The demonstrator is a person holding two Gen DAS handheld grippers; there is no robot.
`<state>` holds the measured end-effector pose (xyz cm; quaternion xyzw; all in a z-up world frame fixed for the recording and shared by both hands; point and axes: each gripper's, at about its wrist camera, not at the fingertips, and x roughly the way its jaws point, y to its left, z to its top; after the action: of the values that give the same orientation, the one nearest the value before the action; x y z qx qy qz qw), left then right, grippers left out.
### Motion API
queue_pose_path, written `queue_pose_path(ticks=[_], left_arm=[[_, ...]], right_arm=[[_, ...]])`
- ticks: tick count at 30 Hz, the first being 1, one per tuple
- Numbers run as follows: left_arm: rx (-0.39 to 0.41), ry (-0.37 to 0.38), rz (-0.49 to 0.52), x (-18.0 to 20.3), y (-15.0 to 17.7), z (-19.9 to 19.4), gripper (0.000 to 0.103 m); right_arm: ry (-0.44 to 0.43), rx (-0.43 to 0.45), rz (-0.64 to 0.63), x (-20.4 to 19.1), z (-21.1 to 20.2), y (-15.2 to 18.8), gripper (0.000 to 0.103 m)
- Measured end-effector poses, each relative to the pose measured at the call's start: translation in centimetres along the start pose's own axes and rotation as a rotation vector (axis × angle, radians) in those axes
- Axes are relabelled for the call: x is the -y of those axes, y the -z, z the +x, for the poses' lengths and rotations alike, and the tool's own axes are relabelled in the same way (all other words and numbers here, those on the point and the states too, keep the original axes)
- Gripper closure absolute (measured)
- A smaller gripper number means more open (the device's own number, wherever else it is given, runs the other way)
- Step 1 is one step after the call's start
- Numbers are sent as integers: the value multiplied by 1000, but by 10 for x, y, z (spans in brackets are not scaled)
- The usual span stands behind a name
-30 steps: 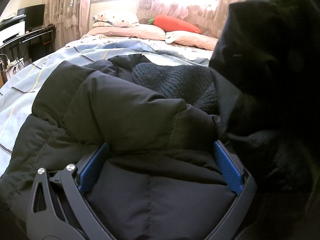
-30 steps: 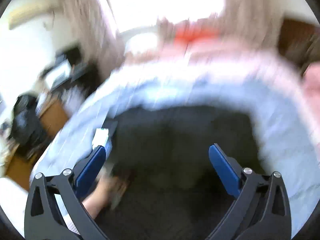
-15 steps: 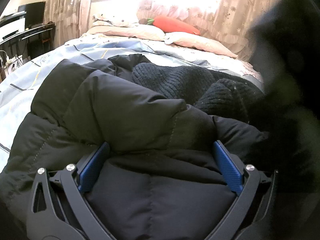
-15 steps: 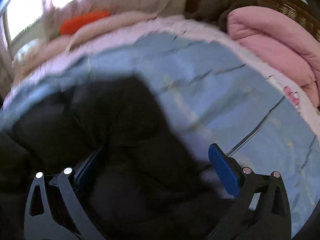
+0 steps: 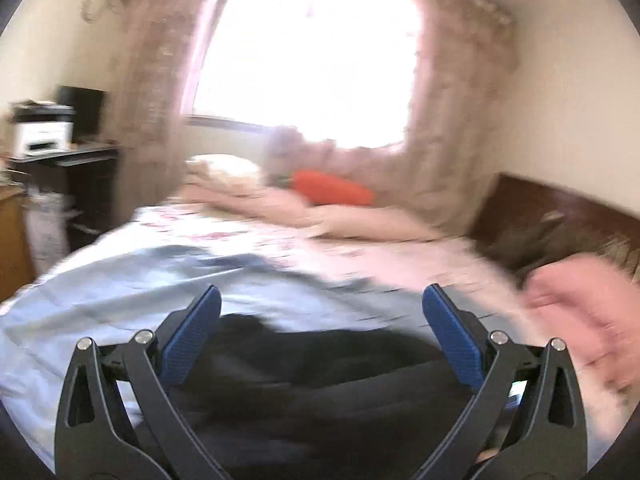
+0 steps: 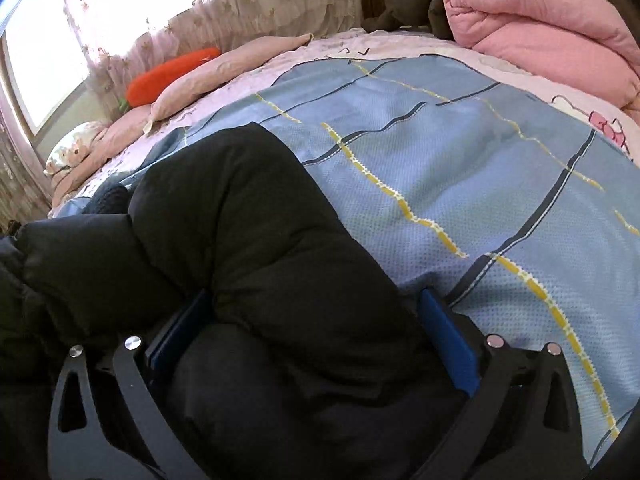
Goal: Fold large clothes
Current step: 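Fold the jacket side inward with the right gripper toward the left gripper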
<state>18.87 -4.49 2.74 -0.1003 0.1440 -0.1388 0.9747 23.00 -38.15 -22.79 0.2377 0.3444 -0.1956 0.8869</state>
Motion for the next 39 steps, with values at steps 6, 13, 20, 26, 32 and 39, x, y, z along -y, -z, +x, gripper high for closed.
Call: queue_pose_path(ticks=[6,13,20,26,32,39], left_arm=[[-187,161,-145,75,52,83,2],[-414,-75,288,113,193,224,2],[-437,-21,363,88,190,237,2],[-349,-18,307,1,178,162,11],[-352,-27,104,-57,181,157,10],[-221,-53,62,-35,138,105,2]], right_arm=[[-59,-16,49,10,1,-1,1],[-178,-25,145,32,1,-6,1],[-173,-20,96,24,2,-5,1],[-169,-14,86,23,2,-4,1],[-161,-5,73,20,2,-3,1],[-154,0,89,23,5,-2,1]])
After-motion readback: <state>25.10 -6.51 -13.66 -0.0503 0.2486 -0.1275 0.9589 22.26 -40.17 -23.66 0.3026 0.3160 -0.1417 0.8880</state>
